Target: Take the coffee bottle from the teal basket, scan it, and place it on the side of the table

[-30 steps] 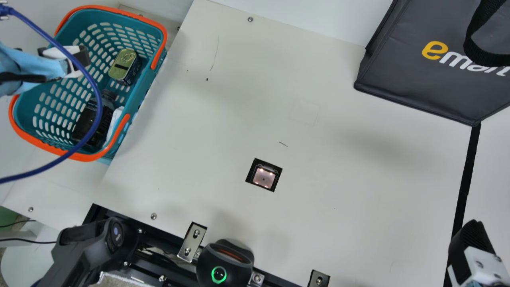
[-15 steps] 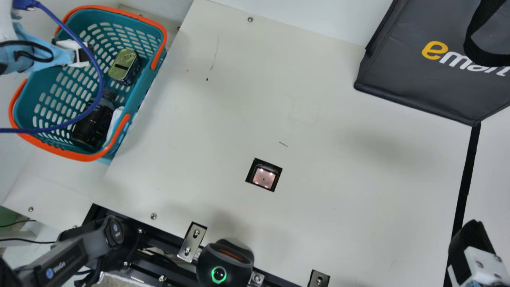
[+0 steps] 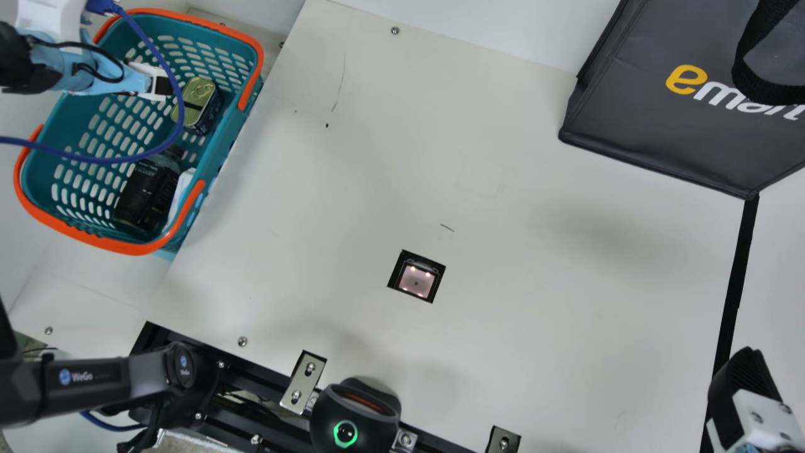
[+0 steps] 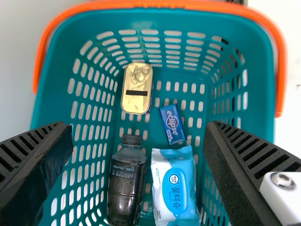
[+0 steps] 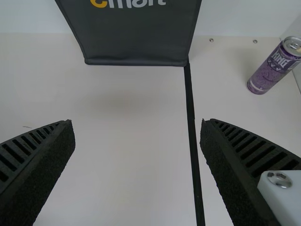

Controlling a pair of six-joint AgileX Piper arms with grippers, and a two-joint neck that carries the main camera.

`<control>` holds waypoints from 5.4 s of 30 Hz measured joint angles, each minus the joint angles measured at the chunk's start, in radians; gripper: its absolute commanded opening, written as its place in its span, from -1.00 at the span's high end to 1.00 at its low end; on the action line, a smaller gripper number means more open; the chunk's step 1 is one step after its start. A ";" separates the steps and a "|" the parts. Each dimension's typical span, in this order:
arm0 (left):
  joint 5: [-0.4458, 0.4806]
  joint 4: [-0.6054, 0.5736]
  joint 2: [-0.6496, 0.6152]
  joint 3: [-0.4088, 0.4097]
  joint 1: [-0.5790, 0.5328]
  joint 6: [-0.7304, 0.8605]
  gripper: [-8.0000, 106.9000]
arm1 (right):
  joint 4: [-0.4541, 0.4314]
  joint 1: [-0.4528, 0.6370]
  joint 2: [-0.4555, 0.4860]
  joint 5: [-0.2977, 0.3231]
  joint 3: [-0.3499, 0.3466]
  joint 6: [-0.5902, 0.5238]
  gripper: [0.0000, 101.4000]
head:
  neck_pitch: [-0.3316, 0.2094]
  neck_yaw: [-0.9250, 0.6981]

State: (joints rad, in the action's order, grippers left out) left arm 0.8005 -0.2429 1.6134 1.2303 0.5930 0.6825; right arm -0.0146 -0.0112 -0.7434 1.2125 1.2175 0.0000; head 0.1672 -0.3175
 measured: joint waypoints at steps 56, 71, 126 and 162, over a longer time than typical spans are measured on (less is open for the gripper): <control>-0.095 0.306 0.570 0.113 -0.059 0.060 -0.71 | 0.000 0.000 0.000 0.001 0.000 0.000 -0.87 | 0.000 0.000; -0.153 0.371 0.625 0.096 -0.049 -0.065 -0.71 | 0.000 0.000 0.000 0.001 0.000 0.000 -0.87 | 0.000 -0.002; -0.116 0.181 0.499 0.068 0.011 0.048 1.00 | 0.000 0.000 0.000 0.002 0.000 0.000 -0.87 | 0.000 0.000; -0.032 0.043 0.300 0.008 0.081 0.215 1.00 | 0.000 0.000 0.000 0.002 0.000 0.000 -0.87 | 0.000 -0.002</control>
State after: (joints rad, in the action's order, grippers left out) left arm 0.7686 -0.1998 1.9130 1.2381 0.6743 0.8975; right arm -0.0146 -0.0112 -0.7434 1.2142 1.2175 0.0000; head 0.1672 -0.3191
